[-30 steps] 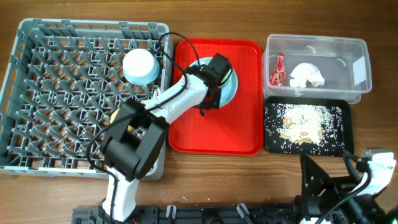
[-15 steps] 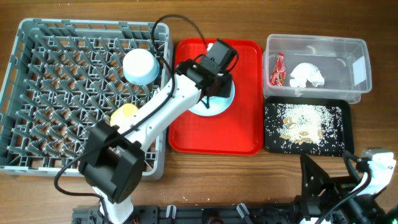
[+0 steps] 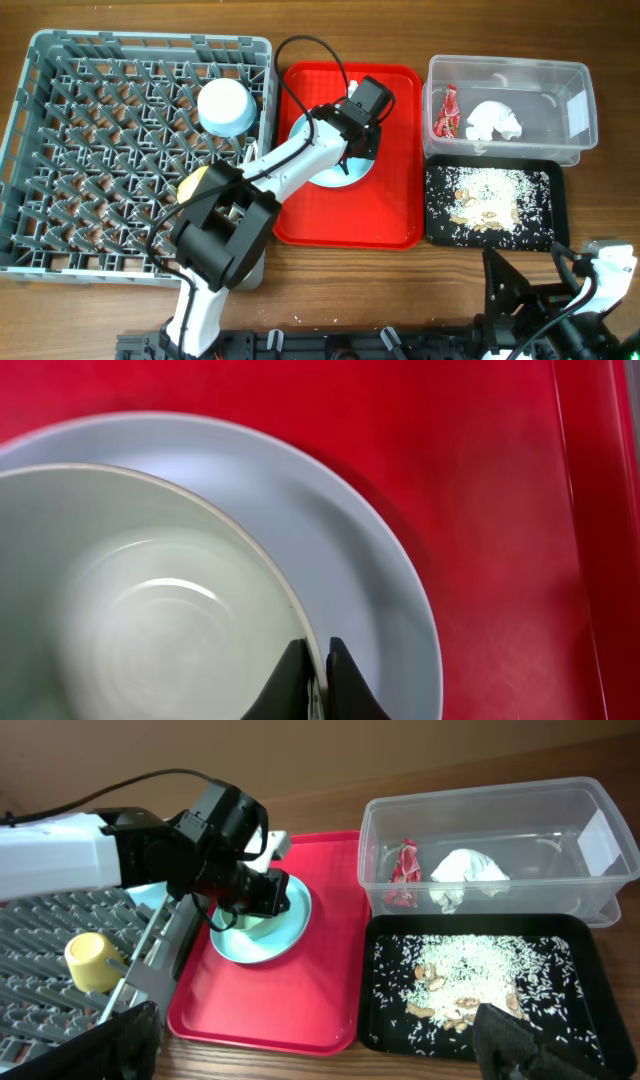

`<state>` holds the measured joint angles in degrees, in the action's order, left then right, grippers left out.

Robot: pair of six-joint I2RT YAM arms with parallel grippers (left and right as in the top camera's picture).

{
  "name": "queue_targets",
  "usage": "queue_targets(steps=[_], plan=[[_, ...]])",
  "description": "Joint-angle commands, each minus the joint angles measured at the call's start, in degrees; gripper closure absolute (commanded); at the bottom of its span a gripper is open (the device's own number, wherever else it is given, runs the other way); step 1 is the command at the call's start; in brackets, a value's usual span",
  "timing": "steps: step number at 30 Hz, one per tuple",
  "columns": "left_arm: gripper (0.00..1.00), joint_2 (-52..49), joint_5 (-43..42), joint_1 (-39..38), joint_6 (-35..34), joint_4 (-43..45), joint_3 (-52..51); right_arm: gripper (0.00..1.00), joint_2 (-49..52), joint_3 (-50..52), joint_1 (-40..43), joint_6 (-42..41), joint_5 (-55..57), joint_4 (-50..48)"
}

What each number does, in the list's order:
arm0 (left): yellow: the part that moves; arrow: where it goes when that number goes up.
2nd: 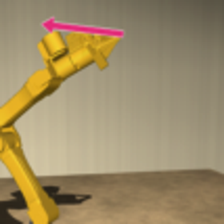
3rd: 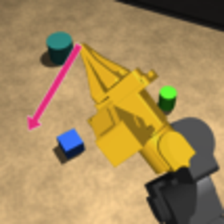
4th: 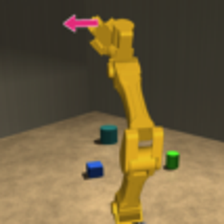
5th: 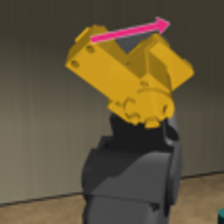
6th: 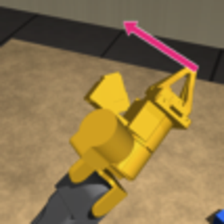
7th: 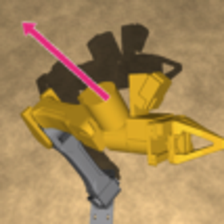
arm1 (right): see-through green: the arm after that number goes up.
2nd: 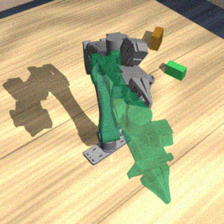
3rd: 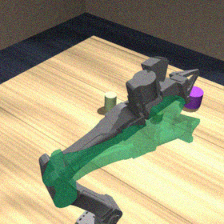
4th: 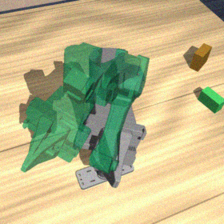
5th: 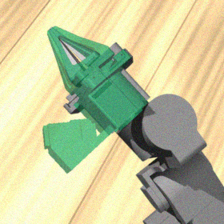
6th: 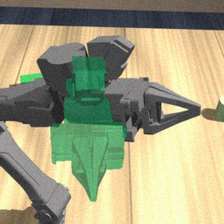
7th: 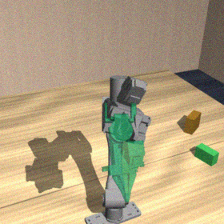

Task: Sort waste into correct bins and load items into the dishwasher rack
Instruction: 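Grasp the light-green bowl rim with the left gripper and lift it, then place the light-green bowl in the rack's back-left area, left gripper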

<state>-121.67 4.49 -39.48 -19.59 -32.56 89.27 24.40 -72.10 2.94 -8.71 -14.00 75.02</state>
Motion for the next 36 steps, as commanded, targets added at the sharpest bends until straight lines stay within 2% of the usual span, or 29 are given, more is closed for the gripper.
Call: queue_targets(steps=[1,6,8,11,12,14,18,22,24,29,33,36], plan=[[0.96,2.95,0.96,0.57,-0.17,-1.2,0.76,0.0,-0.46,0.11,0.09,1.09,-0.46,-0.11],[0.96,19.63,0.92,1.42,-2.25,-7.39,1.03,0.0,-0.46,0.11,0.09,1.09,-0.46,-0.13],[0.96,27.71,-5.2,5.16,-3.37,-11.67,1.03,0.0,-0.46,0.11,0.09,1.07,-0.46,-0.11],[0.96,35.74,-26.47,17.92,-3.34,-15.41,1.03,0.0,-0.46,0.11,0.09,1.07,-0.48,-0.13],[0.96,37.38,-38.18,25.99,-3.08,-17.53,1.03,0.0,-0.46,0.11,0.09,1.07,-0.46,-0.13],[0.96,37.51,-54.64,37.11,0.61,-20.22,1.01,0.0,-0.46,0.11,0.09,1.07,-0.46,-0.13],[0.96,34.6,-73.83,55.19,10.27,-28.52,1.01,0.0,-0.46,0.11,0.09,1.07,-0.46,-0.11],[0.96,31.8,-74.51,61.16,20.09,-36.3,0.94,0.0,-0.46,0.11,0.09,1.07,-0.46,-0.11],[0.96,30.05,-74.4,61.9,22.43,-37.64,0.94,0.0,-0.46,0.11,0.09,1.07,-0.48,-0.11],[0.96,21.92,-73.96,61.88,22.49,-38.82,0.94,0.0,-0.46,0.11,0.09,1.07,-0.46,-0.11],[0.96,15.74,-75.87,61.88,26.8,-40.39,0.94,0.0,-0.46,0.11,0.09,1.05,-0.46,-0.11],[0.96,14.8,-75.87,61.9,26.91,-40.52,0.94,0.0,-0.46,0.11,0.09,1.07,-0.46,-0.09]])
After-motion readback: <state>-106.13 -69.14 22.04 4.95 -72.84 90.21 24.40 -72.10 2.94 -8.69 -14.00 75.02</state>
